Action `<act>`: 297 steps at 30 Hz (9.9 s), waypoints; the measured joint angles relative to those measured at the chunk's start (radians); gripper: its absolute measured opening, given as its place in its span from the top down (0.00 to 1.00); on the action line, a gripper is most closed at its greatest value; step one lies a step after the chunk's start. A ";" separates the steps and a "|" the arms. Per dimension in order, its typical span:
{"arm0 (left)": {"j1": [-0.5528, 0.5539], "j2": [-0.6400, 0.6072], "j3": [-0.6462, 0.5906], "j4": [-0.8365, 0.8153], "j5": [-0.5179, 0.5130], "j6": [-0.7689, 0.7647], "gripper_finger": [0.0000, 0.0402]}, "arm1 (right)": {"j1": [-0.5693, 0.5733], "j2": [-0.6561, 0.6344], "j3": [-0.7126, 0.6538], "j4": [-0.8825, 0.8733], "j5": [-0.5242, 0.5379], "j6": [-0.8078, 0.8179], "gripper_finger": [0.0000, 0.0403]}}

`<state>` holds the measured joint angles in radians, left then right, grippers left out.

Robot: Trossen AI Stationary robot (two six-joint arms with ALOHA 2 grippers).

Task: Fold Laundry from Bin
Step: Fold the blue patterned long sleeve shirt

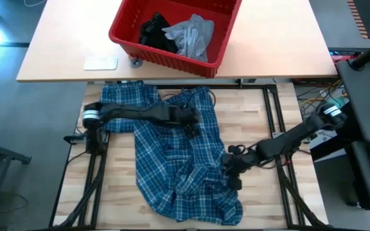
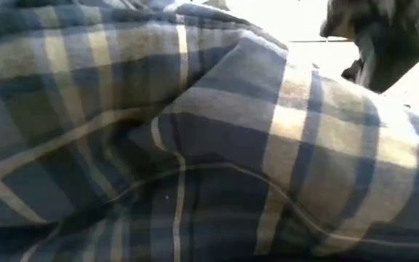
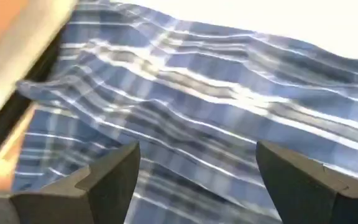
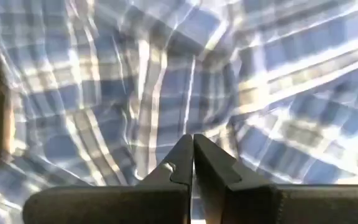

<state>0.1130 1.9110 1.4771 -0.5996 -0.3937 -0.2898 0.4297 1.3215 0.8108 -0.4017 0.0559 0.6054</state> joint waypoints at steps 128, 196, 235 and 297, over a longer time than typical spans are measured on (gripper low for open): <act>-0.140 0.123 -0.051 -0.366 0.493 -0.191 0.65 | 0.057 -0.056 0.211 -0.171 0.311 0.154 0.98; 0.233 -0.154 0.214 -0.221 0.238 -0.024 0.48 | 0.056 -0.050 0.208 -0.169 0.391 0.151 0.94; -0.811 -0.601 -0.490 -0.589 0.475 -1.579 0.42 | 0.114 -0.038 0.208 -0.139 0.358 0.036 0.47; -0.090 -0.726 -1.045 0.150 0.044 -1.127 0.56 | 0.106 -0.037 0.208 -0.139 0.505 0.101 0.44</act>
<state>0.0227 1.1853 0.4322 -0.4501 -0.3499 -1.4169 0.5362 1.2846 1.0187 -0.5407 0.5610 0.7063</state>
